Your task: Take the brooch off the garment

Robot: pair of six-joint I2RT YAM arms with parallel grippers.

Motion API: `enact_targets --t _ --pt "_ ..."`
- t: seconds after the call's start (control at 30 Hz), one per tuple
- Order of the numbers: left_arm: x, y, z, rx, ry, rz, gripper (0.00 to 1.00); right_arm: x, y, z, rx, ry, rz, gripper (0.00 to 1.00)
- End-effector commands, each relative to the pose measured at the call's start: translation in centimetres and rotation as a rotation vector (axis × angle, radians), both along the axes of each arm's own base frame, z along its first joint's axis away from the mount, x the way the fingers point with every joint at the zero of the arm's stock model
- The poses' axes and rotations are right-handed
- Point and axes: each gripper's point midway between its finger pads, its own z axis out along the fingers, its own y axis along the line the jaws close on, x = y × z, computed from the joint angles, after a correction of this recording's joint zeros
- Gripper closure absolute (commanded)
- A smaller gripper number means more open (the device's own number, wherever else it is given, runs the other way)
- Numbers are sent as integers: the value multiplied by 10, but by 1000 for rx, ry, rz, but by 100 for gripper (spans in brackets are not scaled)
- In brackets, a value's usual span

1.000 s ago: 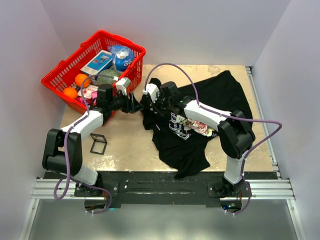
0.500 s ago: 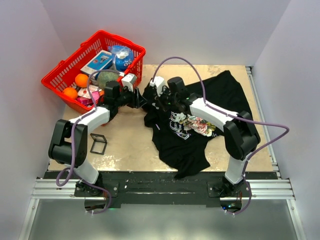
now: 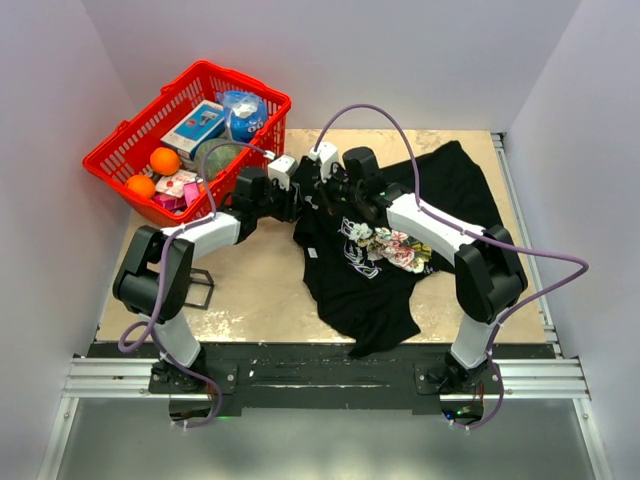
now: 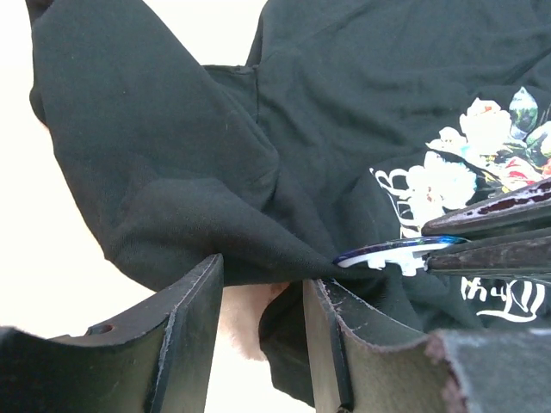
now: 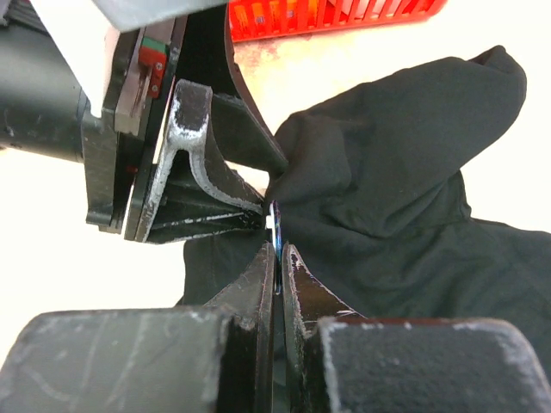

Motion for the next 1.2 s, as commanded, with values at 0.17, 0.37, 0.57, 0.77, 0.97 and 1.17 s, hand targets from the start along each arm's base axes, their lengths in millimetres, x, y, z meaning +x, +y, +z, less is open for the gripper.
enact_targets --t 0.17,0.37,0.57,0.77,0.97,1.17 --pt "-5 -11 24 -73 -24 -11 54 15 7 32 104 -62 -61 100" --pt "-14 -14 26 -89 -12 -39 54 20 8 32 114 -62 -81 100" --pt "-13 -10 30 -60 -22 -40 54 19 5 33 106 -66 -85 100" --pt "-9 13 62 8 -97 -125 48 11 6 40 113 -65 -56 100" --pt "-27 9 75 47 -187 -313 44 5 7 37 71 -68 7 100" --pt "-28 7 74 -15 -136 -262 45 28 -23 19 -216 -96 -49 100"
